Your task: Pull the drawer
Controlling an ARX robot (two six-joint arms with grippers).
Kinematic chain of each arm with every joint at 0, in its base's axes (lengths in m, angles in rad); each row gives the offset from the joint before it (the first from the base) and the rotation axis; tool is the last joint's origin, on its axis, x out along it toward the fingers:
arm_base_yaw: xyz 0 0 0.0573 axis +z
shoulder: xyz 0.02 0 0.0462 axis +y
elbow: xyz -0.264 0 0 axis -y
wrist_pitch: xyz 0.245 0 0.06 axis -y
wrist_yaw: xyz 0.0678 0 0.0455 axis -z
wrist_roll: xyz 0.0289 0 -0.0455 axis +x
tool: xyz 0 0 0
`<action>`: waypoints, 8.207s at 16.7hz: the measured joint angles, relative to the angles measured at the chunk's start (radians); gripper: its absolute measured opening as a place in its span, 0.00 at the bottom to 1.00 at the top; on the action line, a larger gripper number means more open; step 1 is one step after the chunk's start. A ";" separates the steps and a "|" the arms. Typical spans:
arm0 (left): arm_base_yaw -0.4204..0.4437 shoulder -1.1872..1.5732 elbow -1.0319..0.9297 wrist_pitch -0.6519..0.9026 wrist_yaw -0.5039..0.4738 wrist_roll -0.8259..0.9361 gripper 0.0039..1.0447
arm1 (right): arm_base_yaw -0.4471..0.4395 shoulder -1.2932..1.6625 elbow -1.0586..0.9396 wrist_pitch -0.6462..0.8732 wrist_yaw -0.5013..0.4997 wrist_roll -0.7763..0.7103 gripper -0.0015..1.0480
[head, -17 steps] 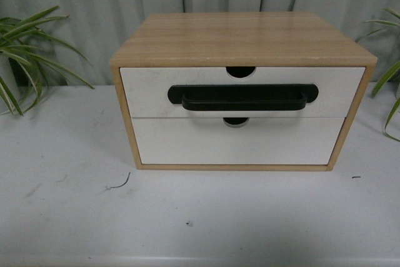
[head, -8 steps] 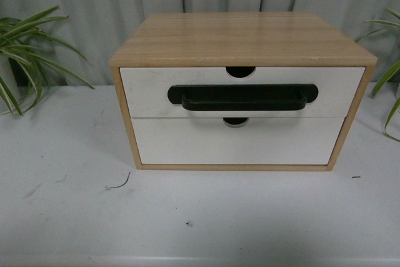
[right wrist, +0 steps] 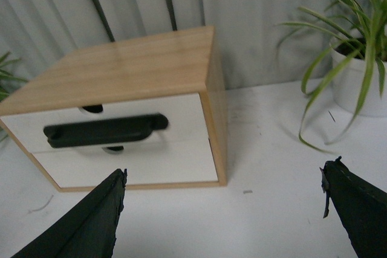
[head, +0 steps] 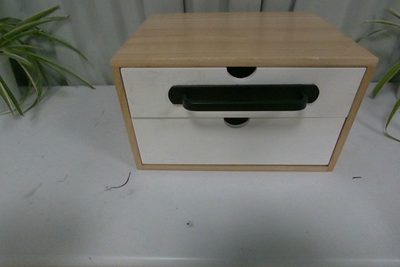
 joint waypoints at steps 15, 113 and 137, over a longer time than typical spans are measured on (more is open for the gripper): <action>-0.177 1.137 0.989 -0.180 0.610 0.875 0.94 | 0.148 1.076 0.808 0.051 -0.230 -1.229 0.94; -0.261 0.913 0.681 0.144 0.887 0.514 0.94 | 0.121 0.843 0.646 -0.391 -0.470 -1.271 0.94; 0.121 0.203 -0.188 0.686 0.475 0.319 0.01 | 0.034 -0.042 -0.060 0.091 0.170 -0.167 0.02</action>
